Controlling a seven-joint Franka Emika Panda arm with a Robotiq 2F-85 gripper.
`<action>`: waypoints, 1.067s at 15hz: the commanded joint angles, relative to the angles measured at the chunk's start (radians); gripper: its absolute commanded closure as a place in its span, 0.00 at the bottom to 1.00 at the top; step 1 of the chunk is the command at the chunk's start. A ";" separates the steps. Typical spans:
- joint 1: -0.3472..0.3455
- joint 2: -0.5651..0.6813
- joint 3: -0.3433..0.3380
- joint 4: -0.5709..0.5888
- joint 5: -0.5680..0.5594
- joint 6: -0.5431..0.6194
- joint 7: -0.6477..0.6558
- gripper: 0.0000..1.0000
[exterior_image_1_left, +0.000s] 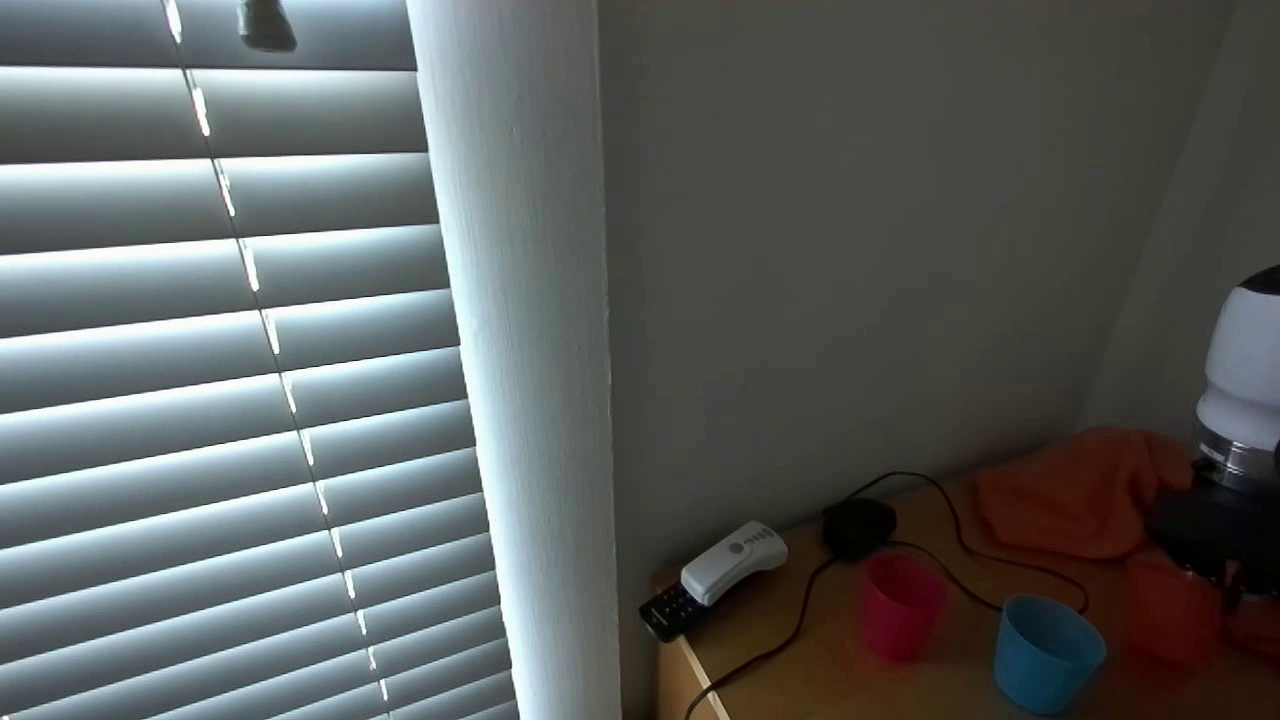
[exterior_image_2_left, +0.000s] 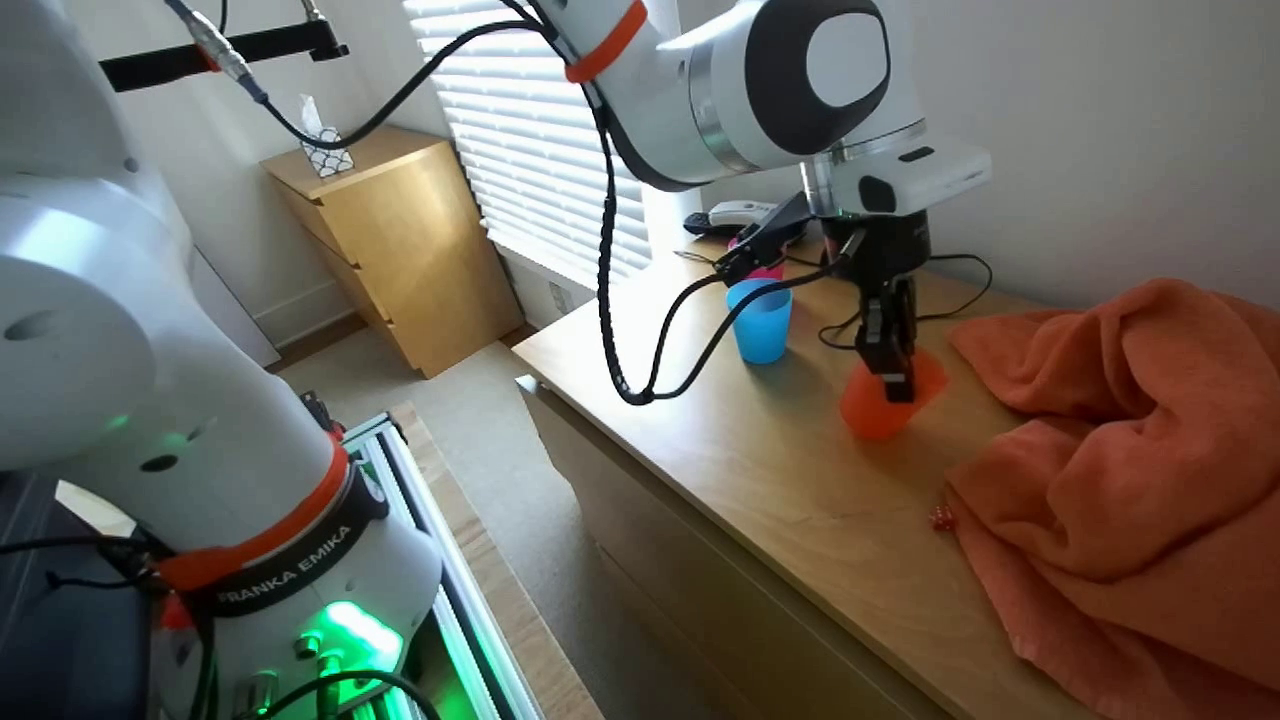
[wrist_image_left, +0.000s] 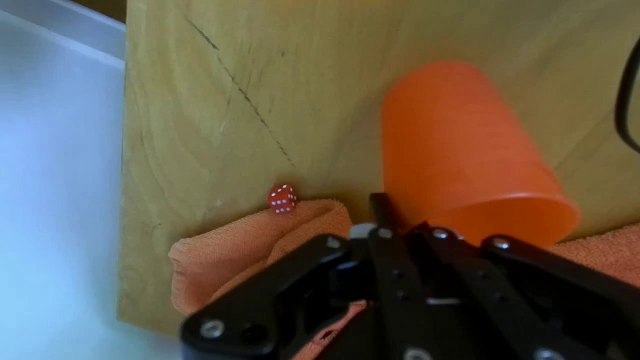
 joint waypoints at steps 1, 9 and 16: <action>0.025 -0.041 -0.023 -0.055 -0.180 0.019 0.158 0.98; -0.032 -0.118 0.032 -0.116 -0.293 -0.013 0.239 0.36; -0.101 -0.262 0.079 -0.146 -0.112 -0.045 0.004 0.00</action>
